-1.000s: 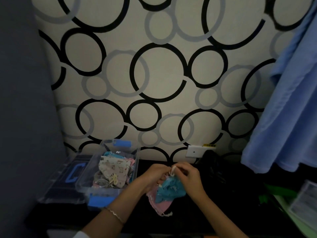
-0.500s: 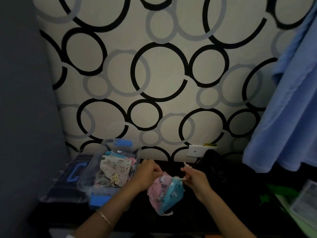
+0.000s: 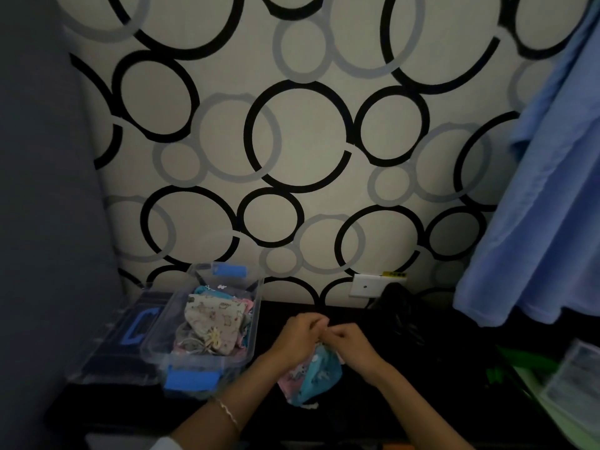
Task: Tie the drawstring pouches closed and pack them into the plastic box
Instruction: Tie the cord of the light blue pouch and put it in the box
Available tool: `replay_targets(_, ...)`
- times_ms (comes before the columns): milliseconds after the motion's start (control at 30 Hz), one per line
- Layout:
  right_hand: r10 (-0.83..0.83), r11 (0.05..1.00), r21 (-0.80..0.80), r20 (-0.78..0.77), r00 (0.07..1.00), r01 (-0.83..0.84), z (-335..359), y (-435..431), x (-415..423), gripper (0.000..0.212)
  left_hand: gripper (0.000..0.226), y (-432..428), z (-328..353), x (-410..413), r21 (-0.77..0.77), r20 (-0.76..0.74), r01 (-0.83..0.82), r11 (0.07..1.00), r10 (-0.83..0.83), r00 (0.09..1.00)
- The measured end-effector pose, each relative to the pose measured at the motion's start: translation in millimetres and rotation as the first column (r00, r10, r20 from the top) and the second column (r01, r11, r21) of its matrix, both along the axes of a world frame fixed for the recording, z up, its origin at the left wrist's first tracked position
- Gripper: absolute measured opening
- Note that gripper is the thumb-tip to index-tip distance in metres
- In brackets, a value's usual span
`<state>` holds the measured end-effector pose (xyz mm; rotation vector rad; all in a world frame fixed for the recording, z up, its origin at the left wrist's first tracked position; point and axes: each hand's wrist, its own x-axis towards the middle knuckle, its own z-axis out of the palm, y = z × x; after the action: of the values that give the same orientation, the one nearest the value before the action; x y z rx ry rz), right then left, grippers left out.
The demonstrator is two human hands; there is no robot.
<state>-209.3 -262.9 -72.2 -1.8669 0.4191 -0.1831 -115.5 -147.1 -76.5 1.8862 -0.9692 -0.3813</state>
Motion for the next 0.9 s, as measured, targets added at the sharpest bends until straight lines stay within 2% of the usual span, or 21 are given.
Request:
replay_targets(67, -0.045, 0.998, 0.047, -0.005, 0.999, 0.045, 1, -1, 0, 0.038, 0.029, 0, -9, -7, 0.027, -0.067, 0.015, 1.000, -0.013, 0.998)
replay_targets(167, -0.053, 0.997, 0.054, -0.007, 0.999, 0.053, 1, 1, -1, 0.032, 0.026, 2, -16, -16, -0.023, -0.199, -0.004, 1.000, -0.001, 0.980)
replay_targets(333, -0.179, 0.976, 0.135, 0.038, 0.983, 0.172, -3, -3, 0, 0.024, 0.019, 5, -7, -9, -0.082, -0.125, -0.122, 0.989, 0.111, 0.986)
replay_targets(467, -0.180, 0.976, 0.135, 0.040, 0.983, 0.173, -5, -6, -3, 0.021, 0.025, 12, -4, -2, 0.002, -0.020, -0.034, 0.999, 0.034, 0.999)
replay_targets(533, -0.193, 0.974, 0.133, 0.051, 0.980, 0.185, -3, -5, 0, 0.015, 0.025, 15, -4, -2, 0.028, -0.052, 0.004, 1.000, -0.002, 0.999)
replay_targets(667, -0.227, 0.970, 0.109, 0.086, 0.970, 0.217, 2, -5, 4, 0.012, 0.013, 17, 0, -2, -0.012, -0.138, 0.021, 1.000, -0.023, 0.990)
replay_targets(800, -0.102, 0.993, 0.070, 0.099, 0.990, 0.095, 4, -8, 0, 0.012, 0.013, 16, 0, 0, -0.050, -0.151, -0.007, 0.999, 0.000, 0.989)
replay_targets(900, -0.056, 0.991, -0.113, 0.096, 0.994, 0.067, 6, -9, -3, 0.013, 0.014, 14, 1, -2, -0.017, -0.120, -0.027, 0.999, 0.025, 0.992)
